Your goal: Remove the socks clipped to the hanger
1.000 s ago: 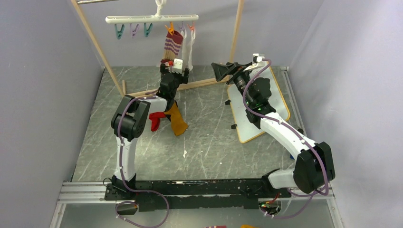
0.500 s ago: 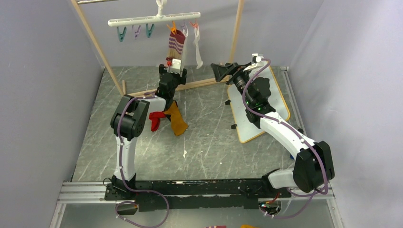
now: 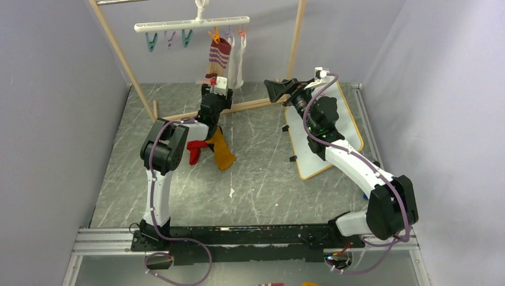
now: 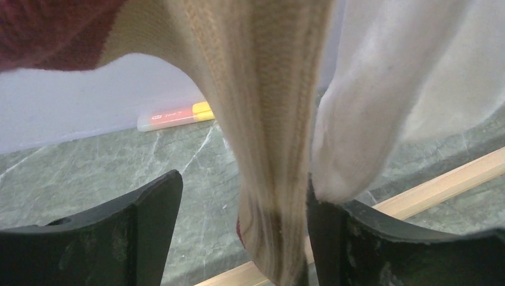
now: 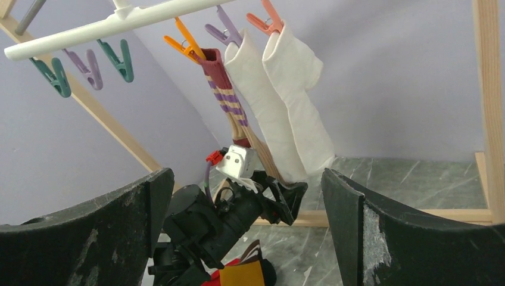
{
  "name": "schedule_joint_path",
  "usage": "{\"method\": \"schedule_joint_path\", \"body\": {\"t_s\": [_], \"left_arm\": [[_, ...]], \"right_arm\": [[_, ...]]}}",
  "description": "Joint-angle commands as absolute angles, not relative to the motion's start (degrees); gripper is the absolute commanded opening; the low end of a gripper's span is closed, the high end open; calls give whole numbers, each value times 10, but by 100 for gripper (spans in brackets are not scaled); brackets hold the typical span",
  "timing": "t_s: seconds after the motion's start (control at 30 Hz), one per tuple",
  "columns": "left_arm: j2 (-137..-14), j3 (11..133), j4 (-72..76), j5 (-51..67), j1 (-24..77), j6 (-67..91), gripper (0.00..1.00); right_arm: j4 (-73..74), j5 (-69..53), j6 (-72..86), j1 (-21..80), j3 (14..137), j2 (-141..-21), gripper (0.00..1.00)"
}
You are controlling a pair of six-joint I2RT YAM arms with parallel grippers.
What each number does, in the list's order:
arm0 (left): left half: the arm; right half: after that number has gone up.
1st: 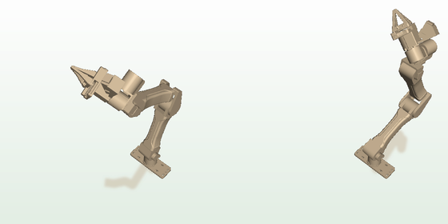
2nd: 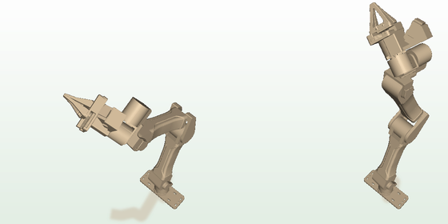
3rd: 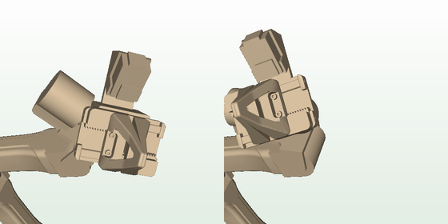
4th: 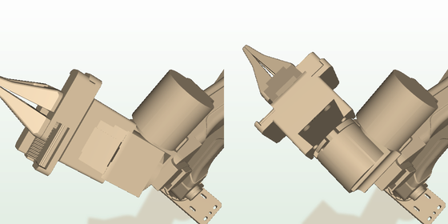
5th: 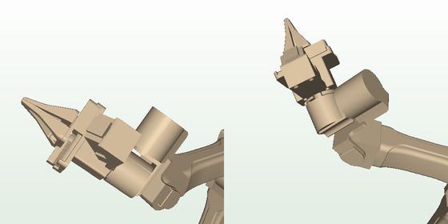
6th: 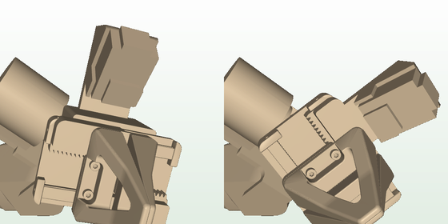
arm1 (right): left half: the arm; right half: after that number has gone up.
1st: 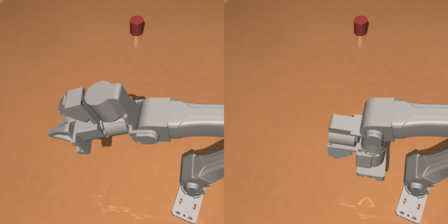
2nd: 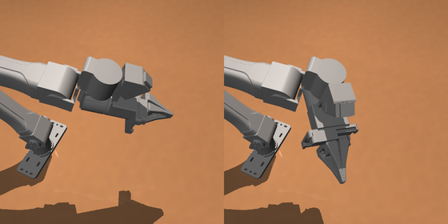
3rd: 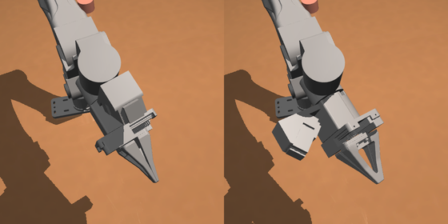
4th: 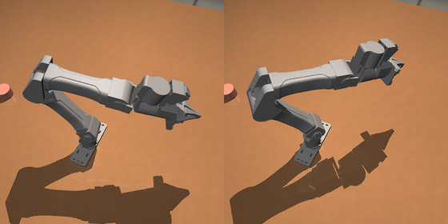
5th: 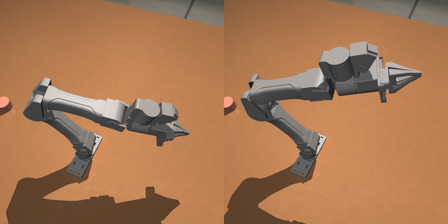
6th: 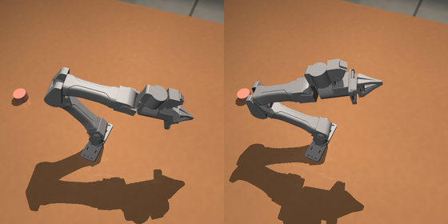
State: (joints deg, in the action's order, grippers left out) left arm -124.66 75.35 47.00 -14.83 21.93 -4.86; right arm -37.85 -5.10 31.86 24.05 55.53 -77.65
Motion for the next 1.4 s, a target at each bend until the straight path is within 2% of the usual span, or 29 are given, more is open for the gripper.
{"method": "schedule_joint_path", "body": {"t_s": [0.0,0.1,0.17,0.23,0.27,0.3,0.5,0.67,0.83,0.93,1.13,1.37], "left_arm": [[-1248,772,483,-142,215,-43,75],[-1245,773,485,-140,213,-43,69],[-1245,777,481,-137,211,-45,59],[-1243,777,478,-135,210,-45,40],[-1242,776,476,-137,209,-44,19],[-1239,774,476,-140,209,-42,7],[-1204,730,496,-128,208,-43,5],[-1152,676,514,-118,208,-26,5],[-1119,634,526,-110,210,-6,5],[-1113,621,528,-109,213,-7,5],[-1100,606,529,-107,219,-10,5],[-1078,590,520,-105,231,-14,5]], "right_arm": [[-409,-63,326,237,560,-777,100],[-410,-64,326,237,560,-778,100],[-410,-66,328,237,560,-780,100],[-410,-67,328,237,560,-780,100],[-410,-67,328,236,560,-780,100],[-410,-68,328,237,560,-780,100],[-413,-80,331,237,564,-785,100],[-408,-148,324,244,622,-821,100],[-364,-206,296,265,759,-919,99],[-271,-223,257,284,891,-1015,98],[-114,-143,139,343,1118,-1151,96],[-136,-68,130,350,1183,-1204,93]]}}
